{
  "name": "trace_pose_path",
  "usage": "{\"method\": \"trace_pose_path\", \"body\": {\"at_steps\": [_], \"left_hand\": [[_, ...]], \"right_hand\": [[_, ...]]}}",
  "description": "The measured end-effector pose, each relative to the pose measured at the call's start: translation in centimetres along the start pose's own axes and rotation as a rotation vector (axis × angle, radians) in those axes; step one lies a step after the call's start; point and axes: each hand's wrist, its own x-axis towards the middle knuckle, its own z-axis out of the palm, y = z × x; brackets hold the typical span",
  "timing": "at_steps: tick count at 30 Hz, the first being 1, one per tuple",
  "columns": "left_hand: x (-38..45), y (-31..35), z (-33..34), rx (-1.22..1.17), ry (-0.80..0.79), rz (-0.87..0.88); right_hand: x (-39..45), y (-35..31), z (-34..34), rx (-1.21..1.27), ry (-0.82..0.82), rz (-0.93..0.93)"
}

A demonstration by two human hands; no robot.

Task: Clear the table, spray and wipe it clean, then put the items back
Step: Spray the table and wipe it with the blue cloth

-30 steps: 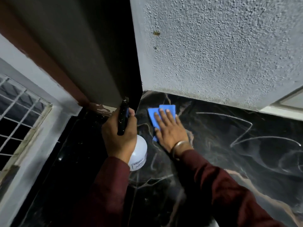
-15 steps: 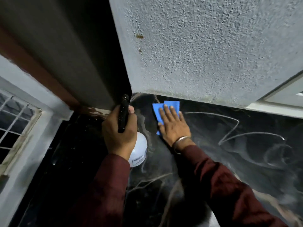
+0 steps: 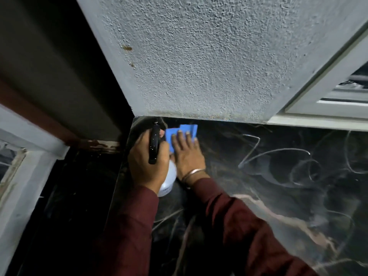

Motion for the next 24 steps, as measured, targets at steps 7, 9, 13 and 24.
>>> {"method": "trace_pose_path", "body": {"at_steps": [7,9,13,24], "left_hand": [[-1.3,1.6,2.7,-0.003,-0.02,0.017],[-1.9,2.1,3.5,-0.022,-0.049,0.016],[-2.8,2.8,5.0,-0.056,-0.075,0.023],[-4.7,3.3,7.6,-0.117,0.006,0.023]], "right_hand": [[-5.0,13.2,-0.9,-0.09,0.061,0.021],[-4.7,18.8,-1.9,-0.097,0.076,0.196],[-7.0,24.3,-2.9,-0.02,0.118,0.498],[-6.9,13.4,-0.5,-0.011,0.103,-0.069]]}}
